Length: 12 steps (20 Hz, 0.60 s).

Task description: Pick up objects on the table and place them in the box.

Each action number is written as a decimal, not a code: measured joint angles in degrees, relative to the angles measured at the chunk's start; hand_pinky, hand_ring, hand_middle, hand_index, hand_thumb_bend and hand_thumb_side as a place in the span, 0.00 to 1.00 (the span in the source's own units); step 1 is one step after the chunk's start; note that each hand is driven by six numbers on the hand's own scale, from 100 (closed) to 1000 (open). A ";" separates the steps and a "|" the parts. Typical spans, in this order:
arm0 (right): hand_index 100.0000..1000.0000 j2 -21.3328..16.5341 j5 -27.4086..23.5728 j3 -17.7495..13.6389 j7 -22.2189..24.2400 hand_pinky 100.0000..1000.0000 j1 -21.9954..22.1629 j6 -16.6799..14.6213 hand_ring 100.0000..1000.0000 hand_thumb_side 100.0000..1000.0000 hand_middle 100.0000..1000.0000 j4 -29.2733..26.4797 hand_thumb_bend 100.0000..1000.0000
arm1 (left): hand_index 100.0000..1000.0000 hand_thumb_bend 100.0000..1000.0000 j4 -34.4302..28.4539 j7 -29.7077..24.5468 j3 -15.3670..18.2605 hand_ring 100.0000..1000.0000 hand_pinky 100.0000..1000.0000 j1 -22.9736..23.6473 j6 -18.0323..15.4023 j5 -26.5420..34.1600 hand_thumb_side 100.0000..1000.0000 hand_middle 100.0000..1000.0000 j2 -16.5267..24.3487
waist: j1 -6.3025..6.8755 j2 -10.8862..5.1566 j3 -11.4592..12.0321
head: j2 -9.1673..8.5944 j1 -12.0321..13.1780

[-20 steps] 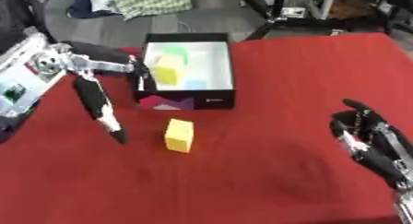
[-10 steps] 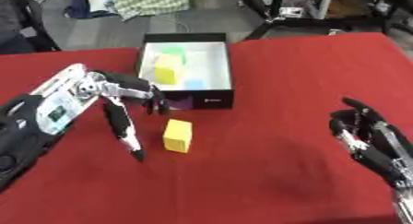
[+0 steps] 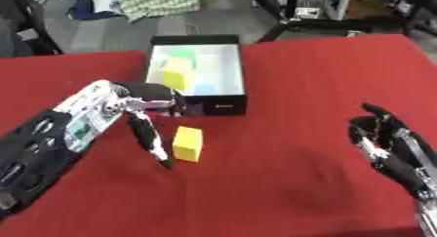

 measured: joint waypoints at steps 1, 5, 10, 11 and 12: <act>0.93 0.00 0.00 0.00 0.00 0.75 0.00 0.00 0.74 0.45 0.67 0.00 0.22 | 0.80 0.67 0.19 -0.25 0.00 0.63 0.72 0.20 -0.25 -0.08 0.32 0.66 -0.14 | 0.00 0.00 0.00 | 0.00 0.00; 0.93 0.00 0.00 0.00 0.00 0.75 -0.01 0.00 0.74 0.45 0.67 0.00 0.21 | 0.72 0.55 0.97 0.94 0.08 0.54 0.66 0.88 -0.46 -0.74 0.28 0.55 -0.81 | 0.00 0.00 -0.12 | 0.00 0.00; 0.93 0.01 0.00 0.00 0.00 0.75 -0.01 0.00 0.74 0.45 0.67 0.00 0.21 | 0.55 0.35 2.14 8.45 0.47 0.39 0.52 1.88 1.60 -2.06 0.21 0.38 -1.44 | -0.01 0.00 -0.14 | 0.00 0.04; 0.93 0.01 0.00 0.00 0.00 0.75 -0.01 0.00 0.74 0.45 0.67 0.00 0.21 | 0.50 0.29 2.15 10.21 0.54 0.35 0.49 1.92 2.22 -2.12 0.19 0.34 -1.44 | -0.01 0.00 -0.14 | 0.00 0.04; 0.93 0.01 0.00 0.00 0.00 0.75 -0.01 0.00 0.74 0.45 0.67 0.00 0.21 | 0.48 0.27 2.13 11.94 0.77 0.33 0.48 1.96 2.90 -2.12 0.19 0.32 -1.44 | -0.01 0.00 -0.14 | 0.00 0.03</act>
